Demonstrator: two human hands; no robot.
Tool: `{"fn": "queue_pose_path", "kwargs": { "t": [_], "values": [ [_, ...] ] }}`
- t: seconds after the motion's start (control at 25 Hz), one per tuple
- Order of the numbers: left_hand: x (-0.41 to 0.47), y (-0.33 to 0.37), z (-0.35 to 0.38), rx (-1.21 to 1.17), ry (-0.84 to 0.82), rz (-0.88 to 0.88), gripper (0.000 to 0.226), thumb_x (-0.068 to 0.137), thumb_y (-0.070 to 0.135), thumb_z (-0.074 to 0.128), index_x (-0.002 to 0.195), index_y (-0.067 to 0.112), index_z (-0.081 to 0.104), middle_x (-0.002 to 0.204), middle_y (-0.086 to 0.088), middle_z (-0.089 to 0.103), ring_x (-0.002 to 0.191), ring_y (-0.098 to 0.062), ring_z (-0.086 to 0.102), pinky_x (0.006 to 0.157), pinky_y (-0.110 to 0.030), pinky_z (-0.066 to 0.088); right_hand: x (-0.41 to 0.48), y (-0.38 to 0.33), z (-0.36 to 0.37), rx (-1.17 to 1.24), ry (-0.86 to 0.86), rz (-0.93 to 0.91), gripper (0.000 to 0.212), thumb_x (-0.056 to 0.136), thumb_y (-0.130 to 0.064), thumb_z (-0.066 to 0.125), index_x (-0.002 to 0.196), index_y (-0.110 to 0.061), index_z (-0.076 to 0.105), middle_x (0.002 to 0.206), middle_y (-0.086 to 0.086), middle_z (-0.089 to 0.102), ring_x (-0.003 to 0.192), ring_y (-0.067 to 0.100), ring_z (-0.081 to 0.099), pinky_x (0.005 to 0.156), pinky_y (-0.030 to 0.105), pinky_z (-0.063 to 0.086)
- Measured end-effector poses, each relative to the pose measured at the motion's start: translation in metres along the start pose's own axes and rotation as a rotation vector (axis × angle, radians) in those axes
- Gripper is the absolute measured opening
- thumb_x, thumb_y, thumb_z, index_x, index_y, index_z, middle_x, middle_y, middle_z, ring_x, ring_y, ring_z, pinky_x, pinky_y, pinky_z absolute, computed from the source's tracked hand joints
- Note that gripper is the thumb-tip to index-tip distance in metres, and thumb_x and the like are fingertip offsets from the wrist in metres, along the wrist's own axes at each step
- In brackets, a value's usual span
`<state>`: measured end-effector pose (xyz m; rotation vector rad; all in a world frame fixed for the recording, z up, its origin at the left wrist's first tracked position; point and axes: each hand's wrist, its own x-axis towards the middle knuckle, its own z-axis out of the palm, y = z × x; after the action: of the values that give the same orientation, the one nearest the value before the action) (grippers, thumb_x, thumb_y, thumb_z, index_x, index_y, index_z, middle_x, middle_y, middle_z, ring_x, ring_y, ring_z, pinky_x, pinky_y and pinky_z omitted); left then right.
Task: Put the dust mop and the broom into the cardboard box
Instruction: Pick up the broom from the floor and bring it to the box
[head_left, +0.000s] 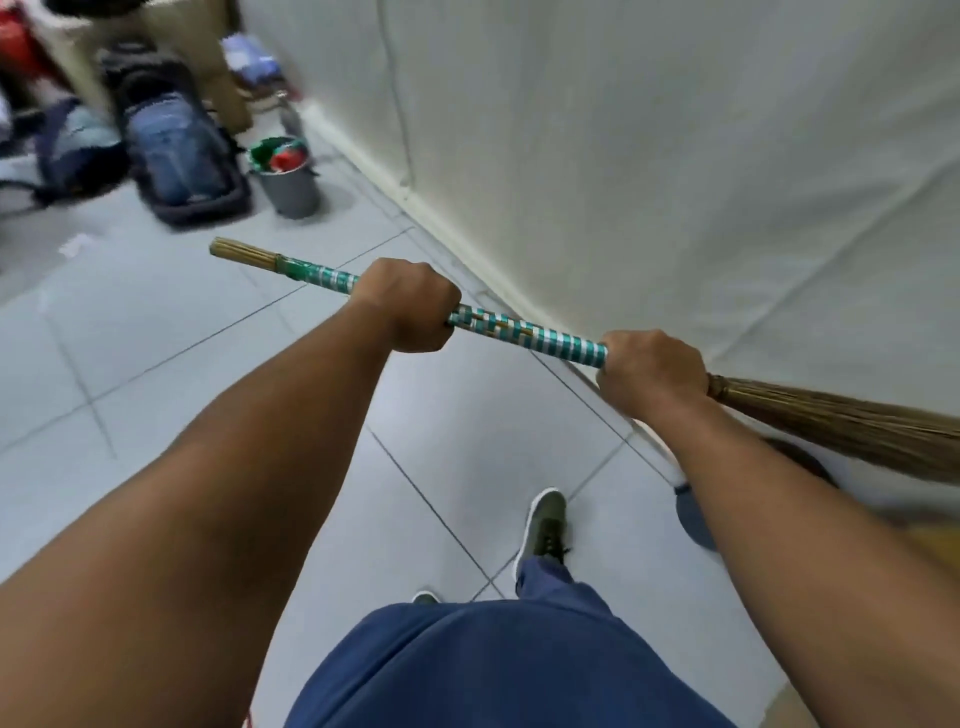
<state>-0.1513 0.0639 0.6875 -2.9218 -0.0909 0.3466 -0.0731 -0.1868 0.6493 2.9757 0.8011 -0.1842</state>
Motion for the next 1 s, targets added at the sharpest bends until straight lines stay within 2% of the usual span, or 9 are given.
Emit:
{"fn": "queue_pose_path", "kwargs": {
  "t": [0.12, 0.28, 0.44, 0.56, 0.72, 0.8, 1.0],
  "values": [
    [0.014, 0.067, -0.023, 0.047, 0.060, 0.215, 0.016, 0.086, 0.034, 0.046, 0.084, 0.021, 0.056, 0.085, -0.006, 0.064, 0.069, -0.029, 0.053, 0.063, -0.033, 0.042, -0.069, 0.051, 0.001, 0.030, 0.009, 0.196, 0.006, 0.082, -0.021, 0.051, 0.084, -0.022, 0.057, 0.071, 0.003, 0.055, 0.063, 0.029, 0.053, 0.058, 0.031, 0.039],
    [0.028, 0.156, -0.056, 0.104, 0.143, 0.391, 0.020, 0.086, 0.034, 0.047, 0.090, 0.021, 0.062, 0.088, -0.006, 0.067, 0.071, -0.029, 0.055, 0.063, -0.032, 0.042, -0.140, 0.119, 0.001, 0.047, 0.021, 0.409, 0.004, 0.080, -0.021, 0.053, 0.080, -0.025, 0.053, 0.076, 0.003, 0.061, 0.065, 0.030, 0.054, 0.059, 0.031, 0.042],
    [0.037, 0.254, -0.094, 0.157, 0.215, 0.540, 0.021, 0.087, 0.037, 0.047, 0.092, 0.024, 0.062, 0.087, -0.004, 0.067, 0.069, -0.026, 0.054, 0.061, -0.032, 0.040, -0.206, 0.190, -0.002, 0.008, 0.053, 0.562, 0.014, 0.079, -0.020, 0.054, 0.091, -0.023, 0.061, 0.086, 0.006, 0.068, 0.073, 0.032, 0.061, 0.060, 0.032, 0.042],
    [0.038, 0.355, -0.130, 0.203, 0.254, 0.650, 0.019, 0.088, 0.037, 0.046, 0.092, 0.024, 0.060, 0.087, -0.002, 0.065, 0.068, -0.024, 0.051, 0.062, -0.032, 0.040, -0.272, 0.251, -0.003, 0.010, 0.060, 0.703, 0.014, 0.083, -0.021, 0.055, 0.095, -0.021, 0.063, 0.089, 0.008, 0.069, 0.081, 0.033, 0.065, 0.060, 0.032, 0.042],
    [0.018, 0.514, -0.160, 0.244, 0.319, 0.838, 0.020, 0.087, 0.037, 0.046, 0.094, 0.024, 0.060, 0.087, -0.002, 0.065, 0.072, -0.024, 0.054, 0.063, -0.033, 0.042, -0.388, 0.331, 0.008, 0.050, 0.067, 0.926, 0.017, 0.086, -0.020, 0.053, 0.101, -0.018, 0.061, 0.084, 0.008, 0.065, 0.075, 0.031, 0.061, 0.062, 0.033, 0.042],
    [-0.003, 0.598, -0.168, 0.256, 0.331, 0.953, 0.021, 0.086, 0.036, 0.047, 0.097, 0.023, 0.060, 0.091, -0.004, 0.066, 0.079, -0.027, 0.059, 0.066, -0.034, 0.043, -0.453, 0.366, 0.017, 0.075, 0.054, 1.055, 0.018, 0.086, -0.020, 0.051, 0.101, -0.018, 0.060, 0.084, 0.008, 0.064, 0.075, 0.031, 0.060, 0.065, 0.036, 0.046],
    [-0.061, 0.761, -0.177, 0.287, 0.390, 1.225, 0.024, 0.086, 0.038, 0.050, 0.100, 0.022, 0.061, 0.094, -0.005, 0.067, 0.087, -0.029, 0.064, 0.065, -0.036, 0.043, -0.575, 0.421, 0.048, 0.135, 0.019, 1.357, 0.020, 0.086, -0.027, 0.051, 0.100, -0.017, 0.060, 0.087, 0.009, 0.067, 0.078, 0.031, 0.064, 0.070, 0.039, 0.053]
  ]
}}
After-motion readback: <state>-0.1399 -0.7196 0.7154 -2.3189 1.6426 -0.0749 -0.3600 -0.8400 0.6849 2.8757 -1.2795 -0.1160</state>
